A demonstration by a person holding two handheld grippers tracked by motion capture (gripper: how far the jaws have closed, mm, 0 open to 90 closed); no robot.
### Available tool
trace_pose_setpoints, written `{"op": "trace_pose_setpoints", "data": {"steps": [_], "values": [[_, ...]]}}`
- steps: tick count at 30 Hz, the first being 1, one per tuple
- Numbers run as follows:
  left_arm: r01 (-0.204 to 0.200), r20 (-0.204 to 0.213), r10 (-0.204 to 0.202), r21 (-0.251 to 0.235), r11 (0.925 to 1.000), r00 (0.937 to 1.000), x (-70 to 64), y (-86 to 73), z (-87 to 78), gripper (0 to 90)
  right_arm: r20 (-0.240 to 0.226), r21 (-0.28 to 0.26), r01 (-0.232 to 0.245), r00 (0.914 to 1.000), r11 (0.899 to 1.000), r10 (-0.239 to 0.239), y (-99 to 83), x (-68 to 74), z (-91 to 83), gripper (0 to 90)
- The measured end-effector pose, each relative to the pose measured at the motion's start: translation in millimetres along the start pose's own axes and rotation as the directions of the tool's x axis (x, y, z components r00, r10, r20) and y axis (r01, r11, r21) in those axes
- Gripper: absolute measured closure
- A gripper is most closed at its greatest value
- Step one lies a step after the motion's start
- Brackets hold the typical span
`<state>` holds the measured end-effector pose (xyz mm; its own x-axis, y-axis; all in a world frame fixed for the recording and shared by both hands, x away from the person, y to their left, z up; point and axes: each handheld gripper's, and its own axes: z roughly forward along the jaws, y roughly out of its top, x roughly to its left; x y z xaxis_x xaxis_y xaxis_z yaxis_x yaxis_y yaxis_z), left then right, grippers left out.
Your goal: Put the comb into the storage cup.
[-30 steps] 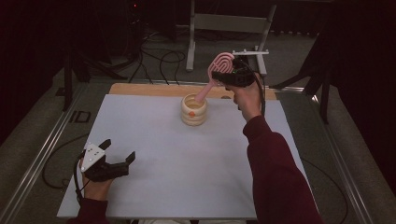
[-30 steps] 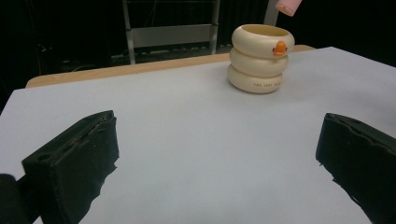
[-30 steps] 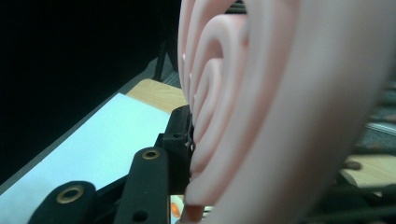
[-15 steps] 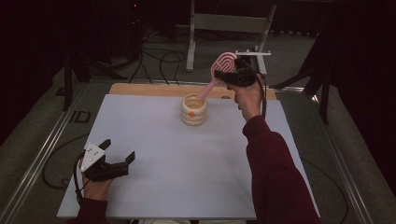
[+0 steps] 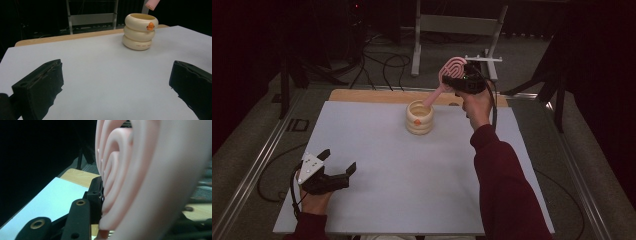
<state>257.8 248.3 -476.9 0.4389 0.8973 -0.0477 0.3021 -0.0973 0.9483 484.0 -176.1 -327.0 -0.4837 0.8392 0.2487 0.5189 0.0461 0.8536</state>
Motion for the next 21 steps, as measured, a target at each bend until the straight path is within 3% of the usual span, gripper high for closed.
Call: {"op": "trace_pose_setpoints", "data": {"steps": [21], "values": [[0.006, -0.007, -0.006, -0.001, 1.0000, 1.0000, 1.6, 0.2, -1.4, 0.0, 0.020, -0.001, -0.017, 0.9997, 1.000, 0.017, -7.1, -4.5, 9.0, 63.8]]}}
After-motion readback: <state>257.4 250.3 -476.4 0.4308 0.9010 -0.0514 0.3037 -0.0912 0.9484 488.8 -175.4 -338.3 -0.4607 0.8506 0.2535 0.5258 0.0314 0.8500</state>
